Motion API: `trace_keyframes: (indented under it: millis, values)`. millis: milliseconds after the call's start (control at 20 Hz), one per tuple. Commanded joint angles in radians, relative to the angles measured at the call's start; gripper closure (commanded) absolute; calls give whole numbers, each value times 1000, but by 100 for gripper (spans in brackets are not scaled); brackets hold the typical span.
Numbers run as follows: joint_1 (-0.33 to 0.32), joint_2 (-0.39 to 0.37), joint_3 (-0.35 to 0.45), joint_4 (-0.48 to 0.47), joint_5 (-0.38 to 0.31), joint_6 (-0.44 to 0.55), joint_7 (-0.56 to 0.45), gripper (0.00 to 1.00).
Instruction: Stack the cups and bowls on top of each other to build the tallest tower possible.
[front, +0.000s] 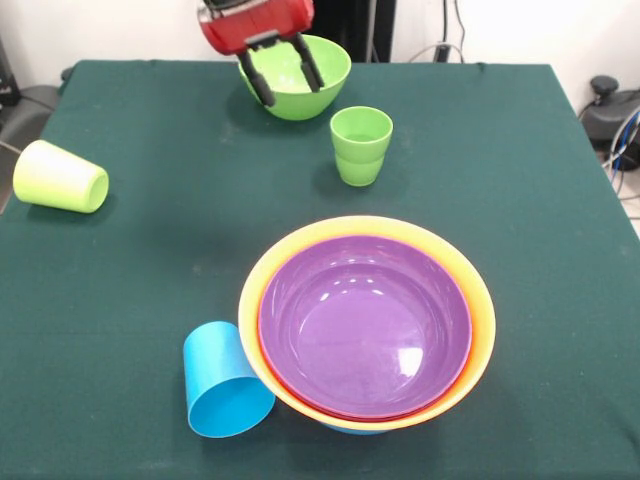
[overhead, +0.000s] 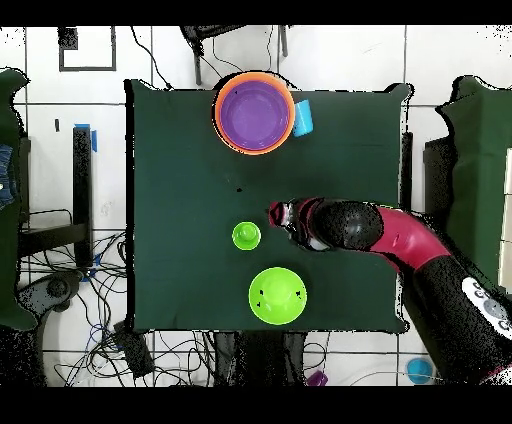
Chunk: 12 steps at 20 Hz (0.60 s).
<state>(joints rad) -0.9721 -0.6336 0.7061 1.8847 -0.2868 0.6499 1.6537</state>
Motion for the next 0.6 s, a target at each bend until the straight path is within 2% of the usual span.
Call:
trace_keyframes:
  millis: [50, 350, 550, 600]
  values:
    - [57, 126, 27, -117, -50, 103, -148, 0]
    - [124, 204, -6, -266, -94, 144, -179, 0]
    - [117, 181, 11, -249, -123, 130, -200, 0]
    - [109, 155, 12, -227, -123, 128, -187, 0]
